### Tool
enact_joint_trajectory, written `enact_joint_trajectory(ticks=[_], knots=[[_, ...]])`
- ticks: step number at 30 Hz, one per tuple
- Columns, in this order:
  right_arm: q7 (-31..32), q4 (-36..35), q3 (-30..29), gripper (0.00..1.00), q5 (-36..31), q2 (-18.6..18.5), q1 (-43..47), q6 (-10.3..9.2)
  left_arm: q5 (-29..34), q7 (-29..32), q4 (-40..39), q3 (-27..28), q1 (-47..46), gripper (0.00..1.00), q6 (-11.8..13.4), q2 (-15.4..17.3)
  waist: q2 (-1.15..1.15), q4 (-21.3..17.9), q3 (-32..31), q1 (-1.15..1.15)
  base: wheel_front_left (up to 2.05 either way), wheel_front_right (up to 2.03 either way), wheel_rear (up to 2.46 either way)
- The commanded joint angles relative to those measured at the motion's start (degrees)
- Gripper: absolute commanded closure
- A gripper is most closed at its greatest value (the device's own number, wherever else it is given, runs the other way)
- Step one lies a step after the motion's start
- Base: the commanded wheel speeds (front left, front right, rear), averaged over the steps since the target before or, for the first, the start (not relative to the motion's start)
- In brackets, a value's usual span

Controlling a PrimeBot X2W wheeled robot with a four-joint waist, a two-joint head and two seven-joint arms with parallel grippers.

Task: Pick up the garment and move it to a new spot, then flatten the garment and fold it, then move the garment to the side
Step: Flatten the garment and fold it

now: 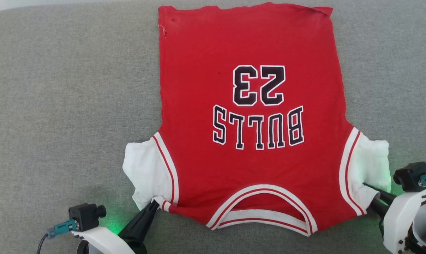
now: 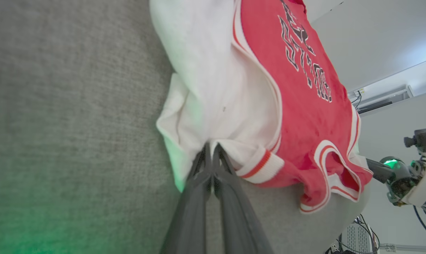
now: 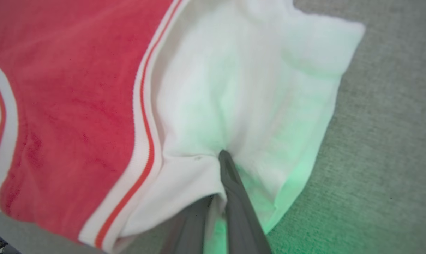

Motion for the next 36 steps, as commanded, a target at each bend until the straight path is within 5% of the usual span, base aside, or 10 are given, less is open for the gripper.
enact_joint_trajectory(ticks=[1,5,12,18,24,36], knots=[[0.4,0.2,2.2,0.00,0.0,0.6,0.0,-0.47,-0.3,0.7,1.2,0.2,-0.9,1.00,0.3,-1.0,-0.01,-0.4,0.3,0.00,0.00,0.00,0.00],[1.1,-5.5,-0.6,0.00,1.8,-5.1,1.5,-0.50,0.8,0.6,-0.5,1.5,-1.1,1.00,0.3,-1.0,-0.01,-0.6,1.3,0.00,0.00,0.00,0.00],[6.4,-21.7,-16.9,0.00,5.4,-12.1,5.7,-0.28,4.5,0.6,-4.8,3.9,-2.6,1.00,0.3,-2.0,-0.01,1.1,4.3,0.00,0.00,0.00,0.00],[14.4,-27.8,-26.5,0.00,8.2,-16.3,1.7,-0.28,7.8,0.5,-6.0,3.4,-4.3,1.00,0.2,-3.8,-0.01,4.9,7.0,0.00,0.00,0.00,0.00],[18.3,-22.3,-25.6,0.00,8.9,-15.8,-11.7,-0.27,10.4,0.5,-8.2,2.4,-6.4,1.00,0.2,-5.4,-0.01,8.5,10.4,0.00,0.00,0.00,0.00],[30.5,8.2,-10.8,0.00,0.7,-8.3,-45.3,-0.27,13.9,0.4,-14.8,-1.0,-8.0,1.00,0.2,-6.1,-0.01,16.2,15.4,0.00,0.00,0.00,0.00]])
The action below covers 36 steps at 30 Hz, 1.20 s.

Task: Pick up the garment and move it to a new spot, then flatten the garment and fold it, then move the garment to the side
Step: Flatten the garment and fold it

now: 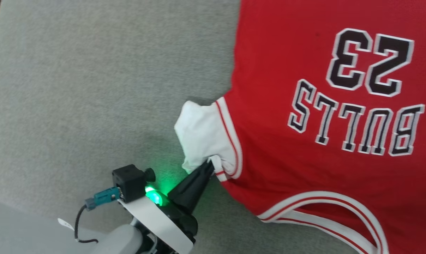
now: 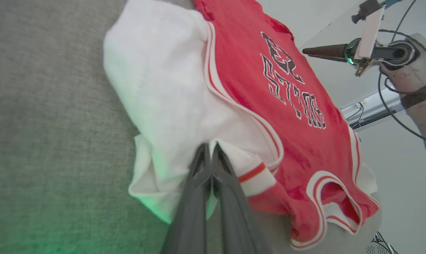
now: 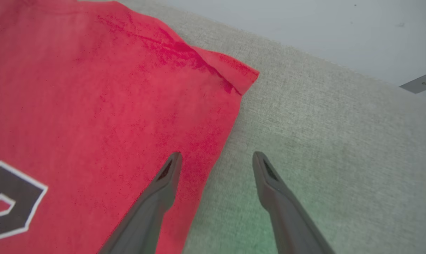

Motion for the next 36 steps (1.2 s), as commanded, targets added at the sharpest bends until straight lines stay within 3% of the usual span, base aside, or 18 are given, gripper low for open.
enact_joint_trajectory(ticks=[1,7,12,13,14,15,16,29,36], knots=[[1.1,2.2,0.5,0.00,-0.6,0.5,-2.2,-0.01,0.9,0.0,-0.5,-0.6,-0.2,1.00,0.0,-0.4,0.00,1.9,1.2,0.00,0.00,0.00,0.00],[4.0,14.0,1.6,0.00,-3.6,2.4,-10.4,0.00,1.6,0.0,-4.0,-1.3,1.3,1.00,0.0,0.4,0.00,4.6,2.3,0.00,0.00,0.00,0.00],[6.8,19.0,3.9,0.00,-3.0,4.0,-12.3,0.00,2.5,0.0,-5.6,-0.7,2.2,1.00,0.0,0.5,0.00,5.4,3.1,0.00,0.00,0.00,0.00],[7.2,19.4,4.6,0.18,-3.0,4.0,-12.4,0.01,2.6,0.0,-5.7,-0.7,2.3,1.00,0.0,0.5,0.00,5.4,3.2,0.00,0.00,0.00,0.00],[7.7,19.4,5.4,0.56,-2.7,4.0,-12.3,0.01,2.6,0.0,-5.8,-0.7,2.3,1.00,0.0,0.5,0.00,5.4,3.4,0.00,0.00,0.00,0.00],[7.8,19.5,6.0,0.87,-2.3,4.0,-12.4,0.01,2.8,0.0,-5.8,-0.6,2.2,1.00,0.0,0.4,0.00,5.3,3.5,0.00,0.00,0.00,0.00],[7.8,19.6,6.4,1.00,-1.9,3.8,-12.6,0.01,2.8,0.0,-5.8,-0.6,2.0,1.00,0.0,0.4,0.00,5.2,3.5,0.00,0.00,0.00,0.00],[1.2,17.2,10.3,1.00,3.4,1.9,-13.6,-0.01,1.8,0.0,-4.0,0.9,-0.9,1.00,0.0,1.4,0.00,1.0,-0.4,0.00,0.00,0.00,0.00],[-0.1,7.6,16.3,1.00,9.5,-3.4,-5.1,-0.01,-0.3,0.0,-2.5,3.5,1.7,1.00,0.0,3.4,0.00,-3.2,-6.7,0.00,0.00,0.00,0.00]])
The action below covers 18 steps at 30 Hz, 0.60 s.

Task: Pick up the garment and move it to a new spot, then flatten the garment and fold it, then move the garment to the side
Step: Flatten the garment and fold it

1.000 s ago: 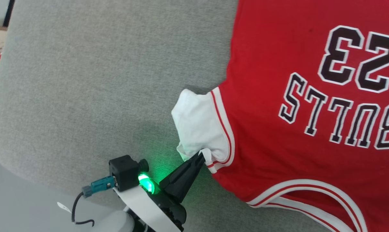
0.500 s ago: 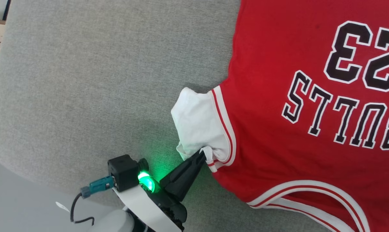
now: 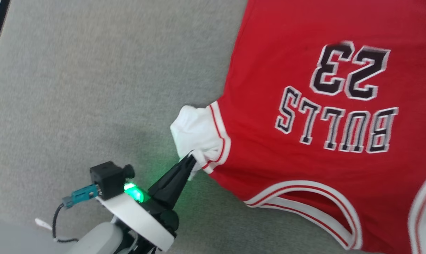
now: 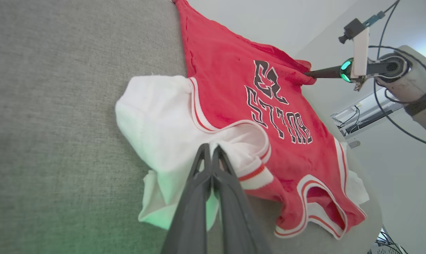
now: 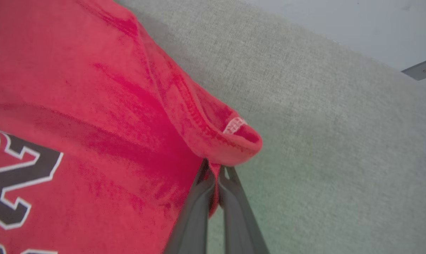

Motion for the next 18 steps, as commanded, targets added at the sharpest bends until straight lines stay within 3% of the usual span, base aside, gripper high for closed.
enact_joint_trajectory(ticks=[1,11,18], knots=[[-0.3,-0.7,0.3,1.00,0.6,-0.4,1.7,-0.02,-0.4,0.0,0.2,0.3,0.7,1.00,0.1,0.3,0.00,-2.5,-3.0,0.00,0.00,0.00,0.00],[-2.2,-18.6,2.6,1.00,10.9,-10.9,24.2,-0.02,-2.7,0.0,1.9,3.2,3.4,1.00,0.1,2.7,0.00,-8.2,-8.6,0.00,0.00,0.00,0.00],[-4.8,-27.3,2.6,1.00,12.6,-12.3,41.2,-0.02,-2.9,0.0,3.6,5.3,5.1,1.00,0.1,2.5,0.00,-10.4,-9.9,0.00,0.00,0.00,0.00]])
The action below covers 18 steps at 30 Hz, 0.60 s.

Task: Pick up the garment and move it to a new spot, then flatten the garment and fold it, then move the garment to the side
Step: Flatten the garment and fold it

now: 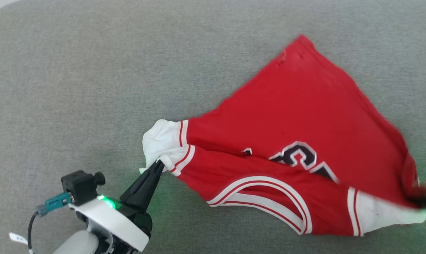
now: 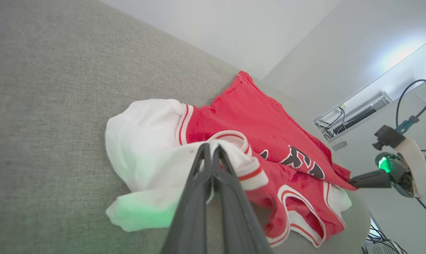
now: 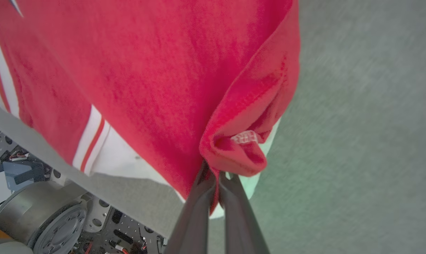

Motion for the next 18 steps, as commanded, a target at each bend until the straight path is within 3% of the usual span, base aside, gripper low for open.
enact_joint_trajectory(ticks=[1,7,13,15,16,17,18], knots=[[-1.1,-1.6,-0.4,1.00,0.1,0.6,4.3,-0.02,-0.2,0.0,0.4,0.6,1.1,1.00,0.1,-0.2,0.00,-0.8,-0.5,0.00,0.00,0.00,0.00],[-2.3,-6.1,-1.8,1.00,-3.0,4.5,16.1,-0.01,0.1,0.0,0.6,2.4,2.6,1.00,0.1,-0.7,0.00,-1.6,-0.6,0.00,0.00,0.00,0.00],[-2.7,-8.7,-6.6,1.00,-7.9,9.6,20.5,-0.01,-0.7,0.0,0.8,3.4,4.0,1.00,0.1,-0.4,0.00,-2.8,-1.0,0.00,0.00,0.00,0.00],[-2.8,-8.9,-9.1,0.76,-9.2,11.1,21.6,-0.01,-0.8,0.0,0.9,3.4,4.4,1.00,0.1,-0.1,0.00,-3.3,-1.2,0.00,0.00,0.00,0.00],[-3.1,-9.3,-10.6,0.53,-9.9,11.7,22.1,-0.01,-0.9,0.0,0.8,3.5,4.5,1.00,0.1,0.0,0.00,-3.5,-1.3,0.00,0.00,0.00,0.00],[-3.5,-9.5,-12.5,0.00,-10.4,12.4,22.4,-0.01,-0.9,0.0,0.7,3.6,4.8,1.00,0.1,0.0,0.00,-3.6,-1.4,0.00,0.00,0.00,0.00],[-3.4,-10.0,-14.2,0.00,-11.0,12.6,23.2,-0.01,-1.0,0.0,0.7,3.7,5.1,1.00,0.1,0.1,0.00,-3.7,-1.5,0.00,0.00,0.00,0.00]])
